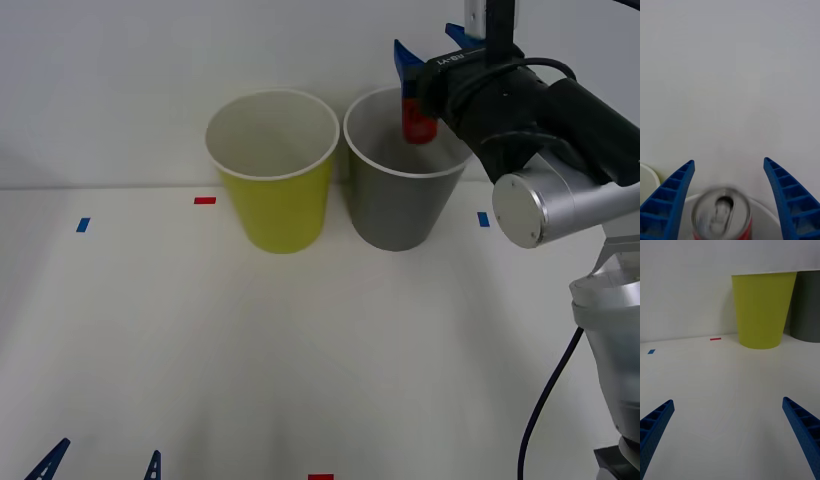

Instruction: Put cans in the gray bin and PET bottles in the light green bin.

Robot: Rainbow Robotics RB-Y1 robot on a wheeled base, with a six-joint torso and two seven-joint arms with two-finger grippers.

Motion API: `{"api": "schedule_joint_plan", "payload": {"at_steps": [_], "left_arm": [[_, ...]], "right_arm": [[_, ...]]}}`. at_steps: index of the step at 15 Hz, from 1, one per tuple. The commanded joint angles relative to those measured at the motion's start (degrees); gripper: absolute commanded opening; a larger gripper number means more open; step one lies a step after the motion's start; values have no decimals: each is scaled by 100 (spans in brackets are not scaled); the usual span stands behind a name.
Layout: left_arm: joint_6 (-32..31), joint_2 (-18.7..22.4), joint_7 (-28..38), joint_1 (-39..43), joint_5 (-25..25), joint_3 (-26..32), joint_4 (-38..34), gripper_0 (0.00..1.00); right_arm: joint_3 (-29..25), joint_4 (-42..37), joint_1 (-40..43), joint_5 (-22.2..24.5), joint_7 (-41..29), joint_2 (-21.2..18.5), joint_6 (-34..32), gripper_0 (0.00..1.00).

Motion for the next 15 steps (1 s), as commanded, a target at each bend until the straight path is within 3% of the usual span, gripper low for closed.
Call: {"api": "schedule_joint_plan", "payload": {"at_steps": [1, 6, 10, 15], "left_arm": [[0, 0, 0, 0, 0, 0, 0, 100], [0, 0, 0, 0, 0, 0, 0, 100], [0, 0, 0, 0, 0, 0, 0, 100], [0, 0, 0, 0, 0, 0, 0, 100]], "right_arm": [[-17, 0, -86, 97, 3, 165, -37, 86], [-176, -685, 107, -17, -59, 42, -37, 86], [-246, -2136, 1566, -131, -173, -221, -28, 86], [-202, -3392, 3482, -280, -252, -511, -28, 86]]}}
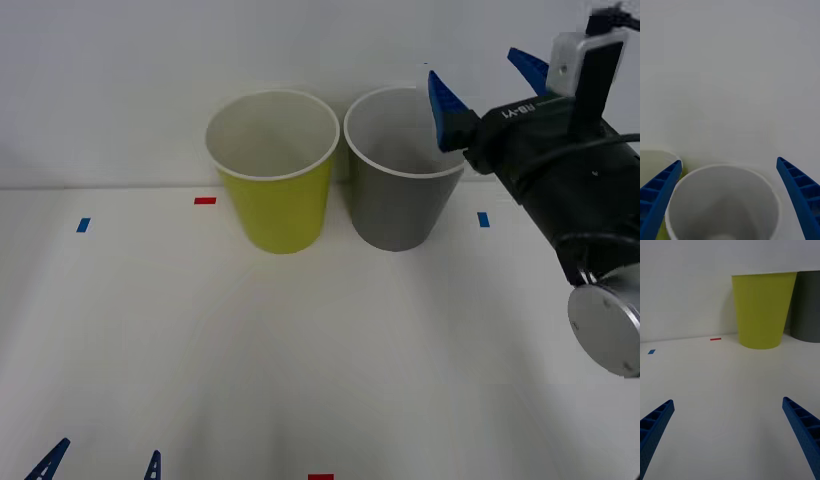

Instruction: Put cans in the gray bin and PET bottles in the light green bin.

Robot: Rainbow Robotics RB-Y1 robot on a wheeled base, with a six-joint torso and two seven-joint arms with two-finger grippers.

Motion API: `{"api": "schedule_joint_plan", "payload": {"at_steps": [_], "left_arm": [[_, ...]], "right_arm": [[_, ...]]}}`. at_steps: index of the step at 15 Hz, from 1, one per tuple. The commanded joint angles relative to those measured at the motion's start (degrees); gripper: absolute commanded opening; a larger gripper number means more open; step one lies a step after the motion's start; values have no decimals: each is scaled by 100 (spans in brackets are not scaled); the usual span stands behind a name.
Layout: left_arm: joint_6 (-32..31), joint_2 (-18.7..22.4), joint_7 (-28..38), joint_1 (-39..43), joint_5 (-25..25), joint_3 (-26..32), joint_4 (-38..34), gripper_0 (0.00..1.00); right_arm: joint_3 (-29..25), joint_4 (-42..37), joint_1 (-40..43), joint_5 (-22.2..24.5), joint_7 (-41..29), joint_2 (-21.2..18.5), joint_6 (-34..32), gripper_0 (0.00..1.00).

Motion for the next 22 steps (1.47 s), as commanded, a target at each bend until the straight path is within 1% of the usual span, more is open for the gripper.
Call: {"api": "schedule_joint_plan", "payload": {"at_steps": [1, 3, 5, 6, 8, 10, 11, 13, 15, 16, 18, 19, 20, 22], "left_arm": [[0, 0, 0, 0, 0, 0, 0, 100], [0, 0, 0, 0, 0, 0, 0, 100], [0, 0, 0, 0, 0, 0, 0, 100], [0, 0, 0, 0, 0, 0, 0, 100], [0, 0, 0, 0, 0, 0, 0, 100], [0, 0, 0, 0, 0, 0, 0, 100], [0, 0, 0, 0, 0, 0, 0, 100], [0, 0, 0, 0, 0, 0, 0, 100], [0, 0, 0, 0, 0, 0, 0, 100], [0, 0, 0, 0, 0, 0, 0, 100], [0, 0, 0, 0, 0, 0, 0, 100], [0, 0, 0, 0, 0, 0, 0, 100], [0, 0, 0, 0, 0, 0, 0, 100], [0, 0, 0, 0, 0, 0, 0, 100]], "right_arm": [[41, -724, 1211, -113, -40, -148, 2, 86], [191, -751, 1554, -51, -14, -175, 2, 86], [278, -751, 1870, 159, -23, -298, -104, 86], [358, -759, 2169, 344, 13, -219, -279, 86], [516, -882, 2415, 678, 21, -227, -288, 86], [577, -856, 2767, 669, 65, -139, -508, 86], [604, -759, 2899, 722, 74, -131, -736, 86], [850, -12, 3180, 1267, 21, -52, -2143, 86], [990, 911, 3452, 1434, -5, 142, -3575, 86], [1052, 1201, 3549, 1460, 4, 195, -3962, 86], [1069, 1491, 3927, 1460, 48, 344, -4533, 86], [1061, 1499, 4076, 1487, 65, 406, -4604, 86], [1061, 1491, 4182, 1504, 56, 370, -4648, 86], [1034, 1658, 4401, 1601, 13, 406, -5008, 86]]}}
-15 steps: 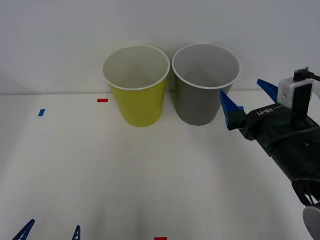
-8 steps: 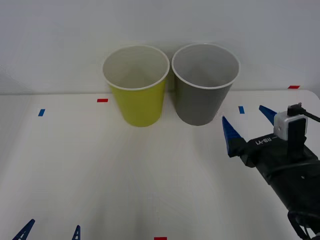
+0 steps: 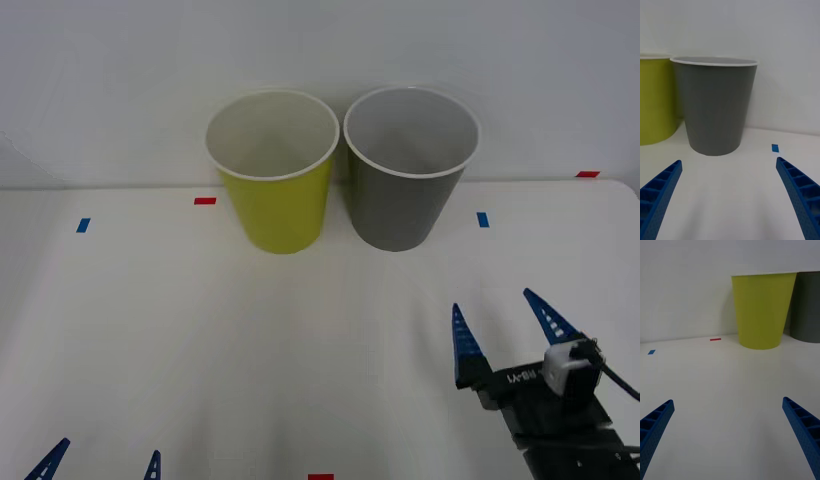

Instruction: Put cans in the gray bin and PET bottles in the light green bin.

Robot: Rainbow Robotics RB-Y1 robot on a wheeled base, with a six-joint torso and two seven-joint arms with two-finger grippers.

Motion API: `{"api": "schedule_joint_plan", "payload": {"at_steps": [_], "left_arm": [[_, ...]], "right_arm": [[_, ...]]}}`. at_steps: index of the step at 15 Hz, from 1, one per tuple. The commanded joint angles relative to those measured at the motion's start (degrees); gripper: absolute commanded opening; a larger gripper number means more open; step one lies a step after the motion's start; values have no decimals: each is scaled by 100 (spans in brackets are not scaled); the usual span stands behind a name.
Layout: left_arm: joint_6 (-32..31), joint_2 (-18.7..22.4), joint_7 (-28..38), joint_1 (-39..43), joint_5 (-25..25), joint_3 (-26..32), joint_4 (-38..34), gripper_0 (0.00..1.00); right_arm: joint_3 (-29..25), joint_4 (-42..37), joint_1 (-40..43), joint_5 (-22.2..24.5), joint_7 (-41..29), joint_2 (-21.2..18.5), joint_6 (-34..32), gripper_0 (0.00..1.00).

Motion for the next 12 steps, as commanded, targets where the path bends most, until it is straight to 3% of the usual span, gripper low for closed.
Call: {"api": "schedule_joint_plan", "payload": {"at_steps": [1, 4, 12], "left_arm": [[0, 0, 0, 0, -1, 0, 0, 100], [0, 0, 0, 0, -1, 0, 0, 100], [0, 0, 0, 0, -1, 0, 0, 100]], "right_arm": [[-34, 310, 304, 124, -53, 45, -639, 86], [-122, 890, 463, 133, -62, 160, -1527, 86], [-51, 1567, 1016, -87, 272, 520, -2714, 90]]}}
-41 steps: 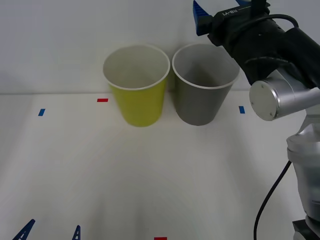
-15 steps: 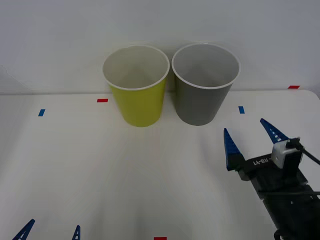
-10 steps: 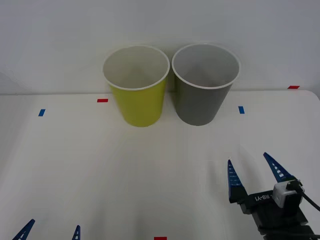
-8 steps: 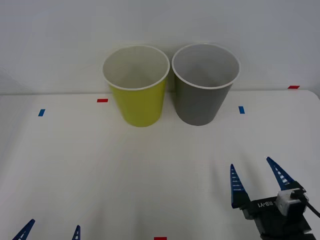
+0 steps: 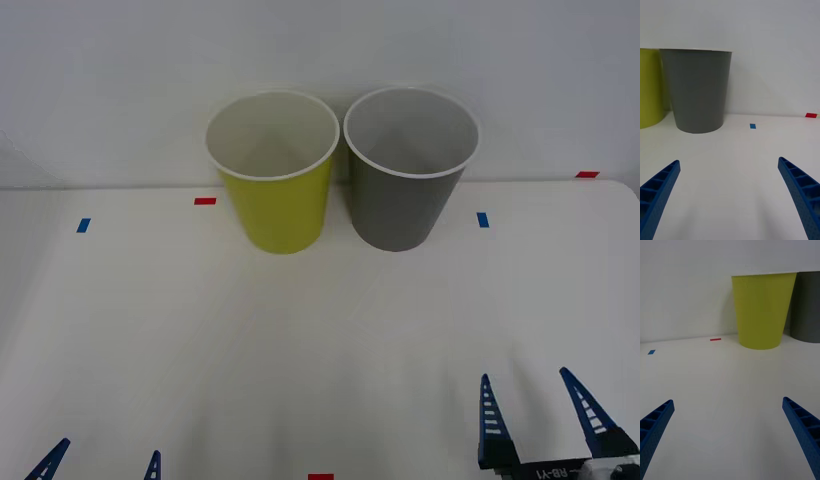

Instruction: Put cans in the gray bin and PET bottles in the light green bin.

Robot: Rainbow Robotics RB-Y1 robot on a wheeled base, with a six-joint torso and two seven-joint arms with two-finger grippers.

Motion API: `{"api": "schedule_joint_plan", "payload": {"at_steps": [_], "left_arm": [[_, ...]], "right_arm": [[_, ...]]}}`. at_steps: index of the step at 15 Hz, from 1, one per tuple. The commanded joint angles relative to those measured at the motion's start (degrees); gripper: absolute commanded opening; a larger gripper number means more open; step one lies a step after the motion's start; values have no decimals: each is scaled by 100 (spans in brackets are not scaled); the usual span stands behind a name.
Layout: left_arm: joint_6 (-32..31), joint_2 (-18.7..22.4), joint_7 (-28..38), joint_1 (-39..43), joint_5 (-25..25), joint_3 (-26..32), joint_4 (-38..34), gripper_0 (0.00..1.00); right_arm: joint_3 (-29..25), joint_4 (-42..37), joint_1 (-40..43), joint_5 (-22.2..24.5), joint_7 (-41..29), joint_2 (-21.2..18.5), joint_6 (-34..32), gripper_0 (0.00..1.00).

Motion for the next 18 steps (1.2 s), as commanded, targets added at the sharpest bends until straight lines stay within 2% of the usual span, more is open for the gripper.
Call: {"api": "schedule_joint_plan", "payload": {"at_steps": [1, 5, 18], "left_arm": [[0, 0, 0, 0, 0, 0, 0, 100], [0, 0, 0, 0, 0, 0, 0, 100], [0, 0, 0, 0, 0, 0, 0, 100]], "right_arm": [[11, 102, 228, -51, 187, 184, -279, 91], [37, 260, 501, 28, 468, 404, -507, 93], [90, 321, 501, -7, 495, 316, -542, 93]]}}
